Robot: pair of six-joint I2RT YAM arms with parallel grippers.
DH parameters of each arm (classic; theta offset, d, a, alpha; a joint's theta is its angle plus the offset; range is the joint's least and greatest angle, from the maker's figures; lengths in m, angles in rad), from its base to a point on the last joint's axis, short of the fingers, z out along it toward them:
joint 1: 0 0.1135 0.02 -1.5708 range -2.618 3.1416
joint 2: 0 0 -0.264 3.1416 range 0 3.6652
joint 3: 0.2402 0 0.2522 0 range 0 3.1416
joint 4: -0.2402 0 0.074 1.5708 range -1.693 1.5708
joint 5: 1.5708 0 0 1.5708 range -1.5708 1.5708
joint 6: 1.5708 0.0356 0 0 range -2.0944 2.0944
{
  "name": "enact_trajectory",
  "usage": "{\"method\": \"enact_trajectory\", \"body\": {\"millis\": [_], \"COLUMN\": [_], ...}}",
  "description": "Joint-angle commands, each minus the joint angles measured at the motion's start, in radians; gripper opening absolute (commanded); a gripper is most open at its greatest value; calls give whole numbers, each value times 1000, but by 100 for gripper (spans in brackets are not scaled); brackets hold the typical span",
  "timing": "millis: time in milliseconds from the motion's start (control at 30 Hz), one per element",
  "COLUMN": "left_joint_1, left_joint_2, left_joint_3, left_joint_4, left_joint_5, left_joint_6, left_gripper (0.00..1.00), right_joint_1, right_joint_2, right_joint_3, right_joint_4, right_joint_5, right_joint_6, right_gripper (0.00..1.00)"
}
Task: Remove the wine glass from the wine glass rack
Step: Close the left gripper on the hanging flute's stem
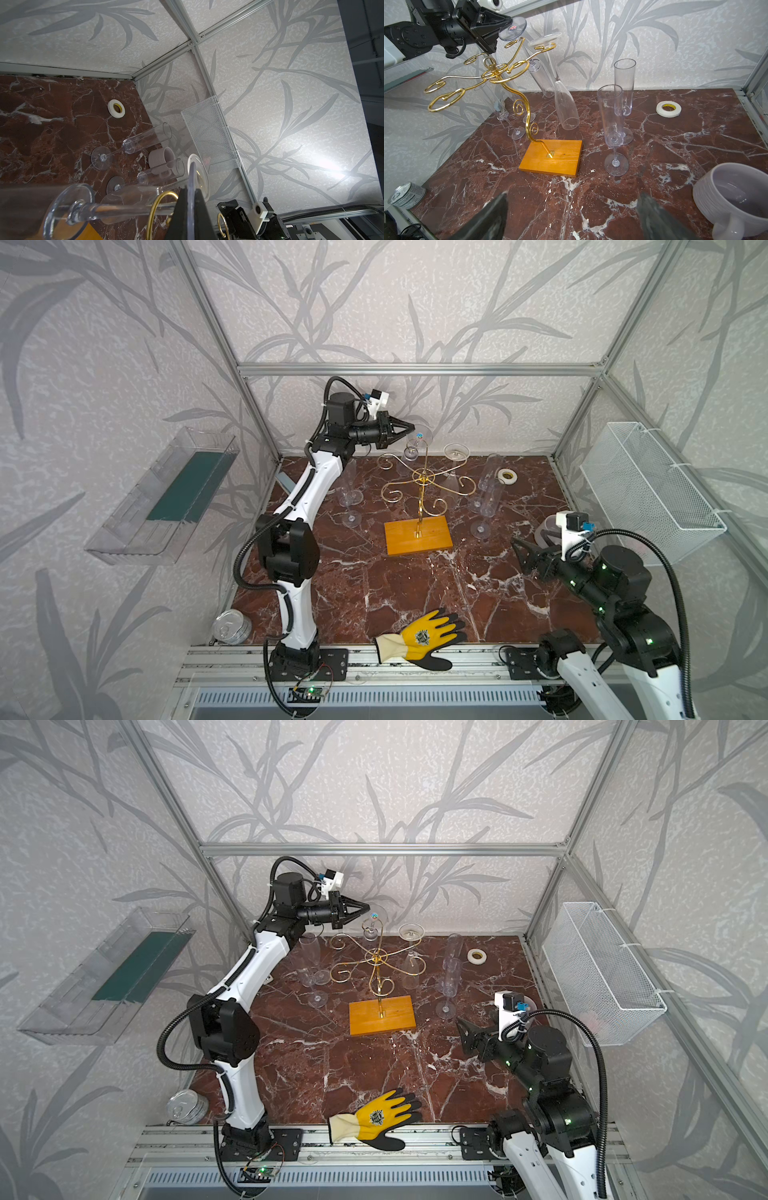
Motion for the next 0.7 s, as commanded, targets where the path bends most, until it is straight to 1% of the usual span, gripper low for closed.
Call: {"method": "enact_trajectory", "body": {"millis": [0, 267, 467, 667], "left_joint_1": [-19, -33, -34, -32], "left_joint_2": [-75, -113, -149, -195], "left_joint_3": [0, -15, -27, -59], "left_joint_4": [23, -46, -183, -216], "left_joint_5": [22, 13, 0, -17], "left_joint_6": [2, 49, 152, 180], "left_gripper": [0, 0, 0, 0], "right_joint_1": [-4, -4, -4, -4], "right_joint_2": [-13, -18, -29, -38], "right_joint_3": [-7, -7, -3, -1], "right_joint_4": [5, 0, -8, -21], "right_joint_5": [8, 3, 1, 2], "right_joint_6": [4, 5, -1, -2], "right_gripper": [95, 95, 95, 95]}}
